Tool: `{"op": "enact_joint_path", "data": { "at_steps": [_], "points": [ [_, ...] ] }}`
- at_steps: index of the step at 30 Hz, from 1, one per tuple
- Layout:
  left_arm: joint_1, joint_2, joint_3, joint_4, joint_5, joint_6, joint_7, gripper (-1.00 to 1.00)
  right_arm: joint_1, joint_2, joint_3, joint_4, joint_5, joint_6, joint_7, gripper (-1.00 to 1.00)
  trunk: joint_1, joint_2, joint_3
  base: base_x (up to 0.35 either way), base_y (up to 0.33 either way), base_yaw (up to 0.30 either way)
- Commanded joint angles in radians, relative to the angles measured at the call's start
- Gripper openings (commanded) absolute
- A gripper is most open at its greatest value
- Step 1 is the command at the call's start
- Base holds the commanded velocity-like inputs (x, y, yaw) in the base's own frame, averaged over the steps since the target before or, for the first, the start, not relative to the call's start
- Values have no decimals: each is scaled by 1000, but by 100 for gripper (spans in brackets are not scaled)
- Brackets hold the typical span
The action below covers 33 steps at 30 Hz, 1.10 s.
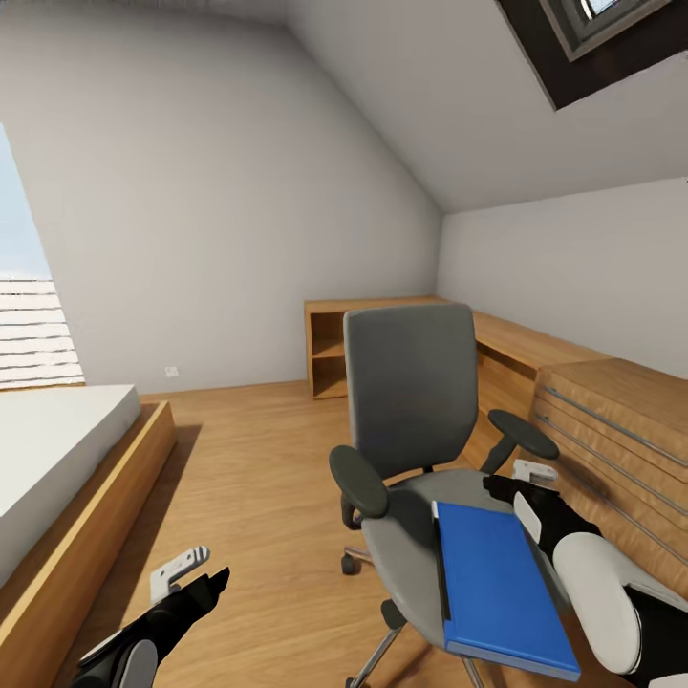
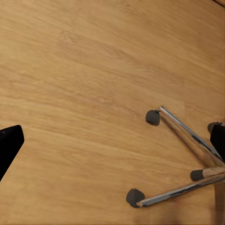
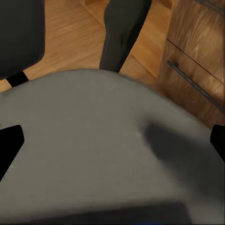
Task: In the bedroom, organize the workspace by keeping the computer under the desk, ensuring the monitor is on the desk, placing the keyboard on the desk next to the monitor, placing the mouse on the desk next to the keyboard, moving the folder from the swivel chair onto the desk next to the mouse, stacking the notebook on top of the folder with the pen on top of the notebook, and positioning the swivel chair next to the desk.
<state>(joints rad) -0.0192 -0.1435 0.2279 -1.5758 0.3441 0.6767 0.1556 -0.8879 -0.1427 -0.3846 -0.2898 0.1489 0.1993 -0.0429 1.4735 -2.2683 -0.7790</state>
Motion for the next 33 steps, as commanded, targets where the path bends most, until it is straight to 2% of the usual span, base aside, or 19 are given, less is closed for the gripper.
{"op": "enact_joint_path", "data": {
  "at_steps": [1,13,21,27,33],
  "points": [
    [-1,-1,1,0,11,5,7,100,1,1,-6,-9,10,6,1,100,0,0,1,0,0,0],
    [-1,0,1,4,10,4,8,100,15,6,-7,-41,9,11,1,100,0,0,19,0,0,0],
    [-1,1,2,5,10,4,9,100,36,25,-7,-99,9,32,1,100,0,0,32,0,0,0],
    [-1,1,2,5,10,4,9,100,105,55,-7,-249,9,113,1,100,0,0,41,0,0,0],
    [-1,0,2,5,9,4,9,100,218,100,-7,-484,7,236,1,100,0,0,44,0,0,0]
  ]
}}
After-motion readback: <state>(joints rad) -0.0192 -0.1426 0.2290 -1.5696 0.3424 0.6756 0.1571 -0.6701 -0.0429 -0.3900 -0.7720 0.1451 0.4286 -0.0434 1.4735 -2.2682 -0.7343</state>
